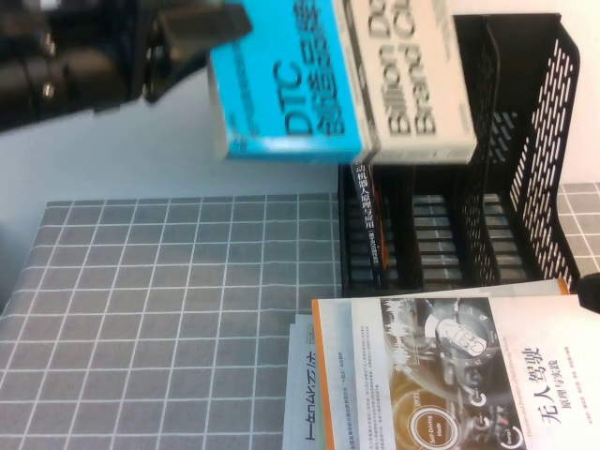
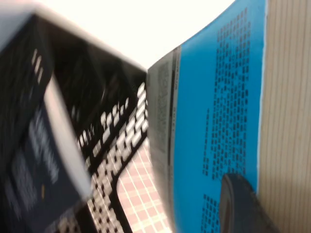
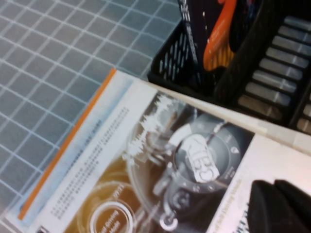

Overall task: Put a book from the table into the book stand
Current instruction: Place the book on the book shelf

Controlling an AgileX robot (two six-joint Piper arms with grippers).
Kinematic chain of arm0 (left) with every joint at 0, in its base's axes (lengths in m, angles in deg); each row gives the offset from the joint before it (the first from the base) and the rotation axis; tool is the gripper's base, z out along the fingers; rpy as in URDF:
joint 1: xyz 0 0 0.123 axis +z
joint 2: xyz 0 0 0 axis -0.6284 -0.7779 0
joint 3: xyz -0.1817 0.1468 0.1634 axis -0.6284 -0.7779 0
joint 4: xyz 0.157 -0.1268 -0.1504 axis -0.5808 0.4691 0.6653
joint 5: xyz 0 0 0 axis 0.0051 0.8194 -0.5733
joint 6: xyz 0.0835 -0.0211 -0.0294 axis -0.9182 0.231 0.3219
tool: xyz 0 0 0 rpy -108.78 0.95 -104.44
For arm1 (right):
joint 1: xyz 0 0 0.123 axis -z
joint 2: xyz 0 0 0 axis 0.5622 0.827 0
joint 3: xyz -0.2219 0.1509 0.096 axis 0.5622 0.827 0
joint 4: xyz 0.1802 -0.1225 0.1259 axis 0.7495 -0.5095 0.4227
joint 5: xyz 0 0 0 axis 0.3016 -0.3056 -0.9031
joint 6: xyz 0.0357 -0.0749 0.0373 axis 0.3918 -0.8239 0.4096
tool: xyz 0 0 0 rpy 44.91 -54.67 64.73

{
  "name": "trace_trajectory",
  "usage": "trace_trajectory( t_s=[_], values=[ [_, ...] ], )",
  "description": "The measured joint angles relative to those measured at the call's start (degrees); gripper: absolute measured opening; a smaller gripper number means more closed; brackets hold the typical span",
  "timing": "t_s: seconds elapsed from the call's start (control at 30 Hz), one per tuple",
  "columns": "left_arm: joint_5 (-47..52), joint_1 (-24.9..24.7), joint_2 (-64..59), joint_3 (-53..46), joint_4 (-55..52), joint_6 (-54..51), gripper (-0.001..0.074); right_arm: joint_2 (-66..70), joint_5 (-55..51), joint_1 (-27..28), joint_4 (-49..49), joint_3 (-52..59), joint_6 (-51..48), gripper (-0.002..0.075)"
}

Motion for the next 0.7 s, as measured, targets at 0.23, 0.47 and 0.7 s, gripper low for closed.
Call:
trace_trajectory(
  t_s=[0.23, 0.47, 0.7],
  values=[
    [-3.86, -7.37, -6.66, 15.56, -17.73, 12.07, 0.0188, 0.00, 1.07, 0.00, 4.86, 0.00, -0.89, -0.0003],
    [-0.44, -15.43, -15.86, 28.70, -43.90, 34.40, 0.0187, 0.00, 0.96, 0.00, 6.20, 0.55, -1.35, -0.0003],
    [4.52, -21.28, -21.28, 35.84, -70.01, 55.00, 0.0185, 0.00, 1.09, 0.00, 9.15, 4.58, -1.48, -0.0003]
  ],
)
